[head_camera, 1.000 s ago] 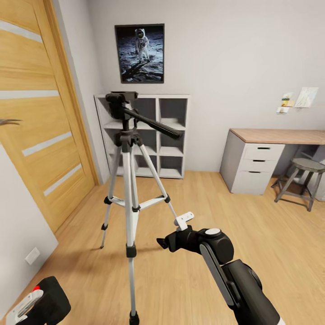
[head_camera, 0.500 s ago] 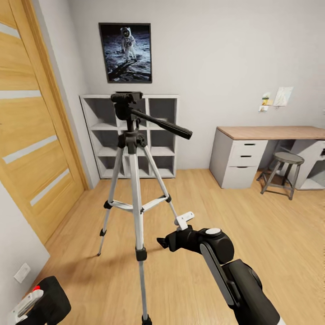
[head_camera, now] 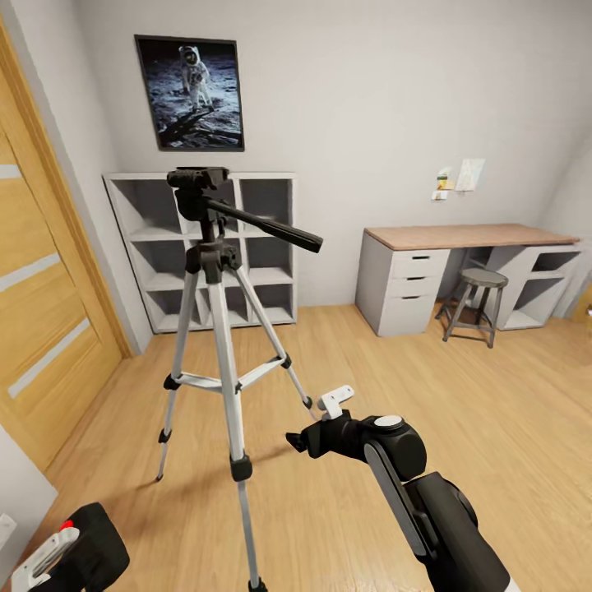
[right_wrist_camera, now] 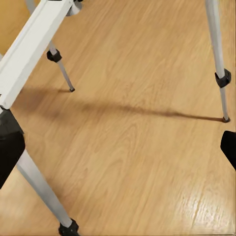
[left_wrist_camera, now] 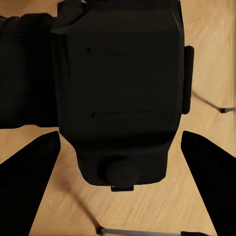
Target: Attach the digital camera to the camera tripod in the bedroom.
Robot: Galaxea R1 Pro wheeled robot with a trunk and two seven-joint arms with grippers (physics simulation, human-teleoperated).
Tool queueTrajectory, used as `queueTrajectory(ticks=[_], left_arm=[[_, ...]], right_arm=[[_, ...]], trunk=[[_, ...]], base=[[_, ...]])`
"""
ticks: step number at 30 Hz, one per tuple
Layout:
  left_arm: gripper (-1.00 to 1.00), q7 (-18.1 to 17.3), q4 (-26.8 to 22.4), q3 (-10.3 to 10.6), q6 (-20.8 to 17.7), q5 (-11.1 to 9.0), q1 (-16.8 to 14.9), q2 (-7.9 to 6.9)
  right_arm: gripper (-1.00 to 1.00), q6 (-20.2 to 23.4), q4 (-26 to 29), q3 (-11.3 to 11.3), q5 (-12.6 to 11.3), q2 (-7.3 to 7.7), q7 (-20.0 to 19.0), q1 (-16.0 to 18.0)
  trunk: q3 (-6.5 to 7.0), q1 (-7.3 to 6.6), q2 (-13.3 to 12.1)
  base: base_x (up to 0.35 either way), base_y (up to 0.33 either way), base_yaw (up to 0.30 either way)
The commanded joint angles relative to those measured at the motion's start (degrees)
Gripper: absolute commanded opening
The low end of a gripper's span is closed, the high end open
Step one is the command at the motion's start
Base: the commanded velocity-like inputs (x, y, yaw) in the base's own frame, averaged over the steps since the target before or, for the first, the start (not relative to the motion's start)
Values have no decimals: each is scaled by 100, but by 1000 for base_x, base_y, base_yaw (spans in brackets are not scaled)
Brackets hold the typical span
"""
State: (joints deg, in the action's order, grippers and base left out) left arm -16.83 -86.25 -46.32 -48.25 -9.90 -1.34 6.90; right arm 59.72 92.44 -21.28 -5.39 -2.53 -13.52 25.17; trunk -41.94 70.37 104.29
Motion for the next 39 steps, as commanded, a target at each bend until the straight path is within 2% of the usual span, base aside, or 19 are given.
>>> queueTrajectory(ticks=[1, 15, 22, 27, 33, 39], left_arm=[[-100, -15, -6, -18, -41, -28, -6, 4], [-100, -22, -6, -12, -44, -29, -6, 4], [-100, -22, -14, 0, -47, -22, -6, 4], [-100, -18, -56, 252, -112, -25, -6, -1], [-100, 0, -217, 596, -225, 2, -6, -10], [-100, 0, -485, 711, -389, 19, 6, -86]], right_arm=[[100, 28, 2, -1, -53, -1, 32, 5], [100, 28, 2, -1, -54, -2, 31, 5], [100, 28, 2, 0, -54, 5, 32, 5], [100, 28, 2, 1, -51, 6, 30, 5], [100, 28, 2, 1, -53, 7, 32, 5], [100, 28, 2, 8, -54, 14, 29, 5]], trunk=[[-5, -1, 3], [-5, -1, 3], [-5, -1, 3], [-5, -1, 3], [102, -132, -238], [210, -264, -478]], base=[[0, 26, -230], [0, 251, -239], [0, 191, -105], [0, 50, -26], [0, 15, -8], [0, 3, -2]])
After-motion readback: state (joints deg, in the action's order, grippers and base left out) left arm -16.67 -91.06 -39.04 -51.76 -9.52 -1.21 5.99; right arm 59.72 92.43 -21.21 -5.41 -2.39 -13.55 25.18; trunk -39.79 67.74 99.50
